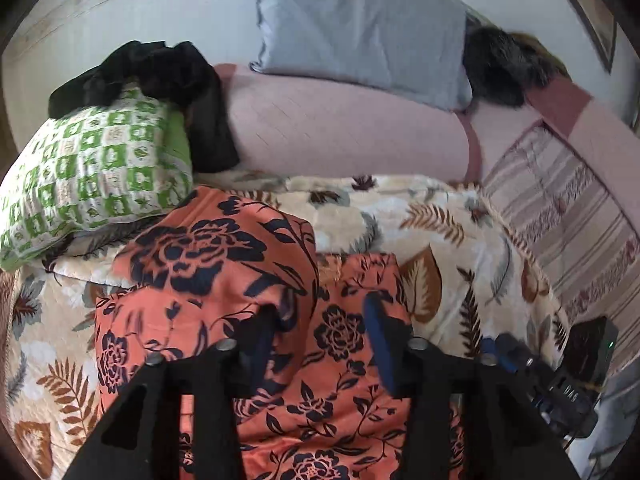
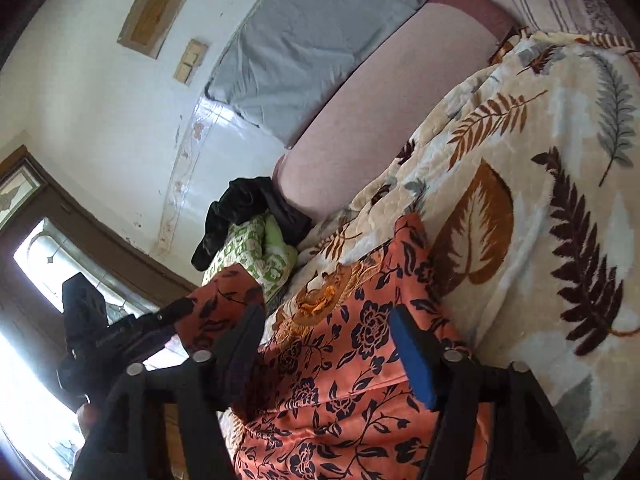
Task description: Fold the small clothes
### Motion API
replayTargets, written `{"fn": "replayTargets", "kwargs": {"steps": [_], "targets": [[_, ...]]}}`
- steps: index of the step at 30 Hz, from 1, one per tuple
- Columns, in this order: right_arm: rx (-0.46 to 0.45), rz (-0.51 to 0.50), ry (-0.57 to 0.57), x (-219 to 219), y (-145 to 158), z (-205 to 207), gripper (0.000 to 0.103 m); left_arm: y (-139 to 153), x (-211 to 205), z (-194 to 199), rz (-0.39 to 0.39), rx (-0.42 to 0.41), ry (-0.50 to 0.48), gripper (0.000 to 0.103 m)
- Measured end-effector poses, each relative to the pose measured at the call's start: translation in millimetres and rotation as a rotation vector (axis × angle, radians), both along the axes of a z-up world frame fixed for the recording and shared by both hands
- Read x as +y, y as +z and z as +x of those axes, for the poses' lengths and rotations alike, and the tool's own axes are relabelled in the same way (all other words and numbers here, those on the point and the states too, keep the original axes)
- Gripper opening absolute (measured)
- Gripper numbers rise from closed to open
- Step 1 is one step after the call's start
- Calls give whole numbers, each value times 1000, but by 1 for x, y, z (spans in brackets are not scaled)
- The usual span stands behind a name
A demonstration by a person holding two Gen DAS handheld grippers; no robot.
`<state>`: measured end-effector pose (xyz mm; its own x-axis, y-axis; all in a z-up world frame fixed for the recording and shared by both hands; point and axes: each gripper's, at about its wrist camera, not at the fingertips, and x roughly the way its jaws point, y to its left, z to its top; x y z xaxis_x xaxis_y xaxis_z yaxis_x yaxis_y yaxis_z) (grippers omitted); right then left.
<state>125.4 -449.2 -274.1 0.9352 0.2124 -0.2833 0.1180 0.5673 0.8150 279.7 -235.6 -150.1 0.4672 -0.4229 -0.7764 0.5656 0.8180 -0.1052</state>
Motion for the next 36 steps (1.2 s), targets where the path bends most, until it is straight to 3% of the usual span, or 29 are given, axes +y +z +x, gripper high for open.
{"fn": "replayTargets", "kwargs": {"steps": [2, 5, 7, 8, 11, 15, 18, 22, 27, 31, 36], "targets": [[11, -1, -55, -11, 0, -6, 85, -7, -20, -25, 65, -67, -73, 66], [33, 11, -49, -20, 0, -6, 85, -6, -6, -43, 55, -136, -105, 67], [41, 2, -30, -16, -2, -2, 85, -4, 23, -43, -12, -157, -47, 72], [49, -9, -14, -11, -2, 2, 85, -5, 39, -39, -46, -162, 6, 79], [64, -24, 60, 7, -6, 15, 85, -28, 96, -24, -93, -199, 227, 83], [119, -144, 147, 45, -10, 32, 83, -78, 165, 3, -113, -151, 499, 83], [158, -232, 188, 69, -13, 43, 81, -115, 196, 23, -101, -78, 616, 83], [257, -326, 196, 90, -11, 81, 81, -149, 208, 45, 0, -41, 678, 83], [422, -365, 153, 107, 4, 178, 81, -176, 218, 61, 73, 58, 727, 83], [572, -467, 148, 130, 1, 246, 82, -190, 231, 70, 26, 142, 736, 85], [810, -596, 105, 142, -34, 290, 81, -188, 229, 71, 43, 142, 711, 85]]}}
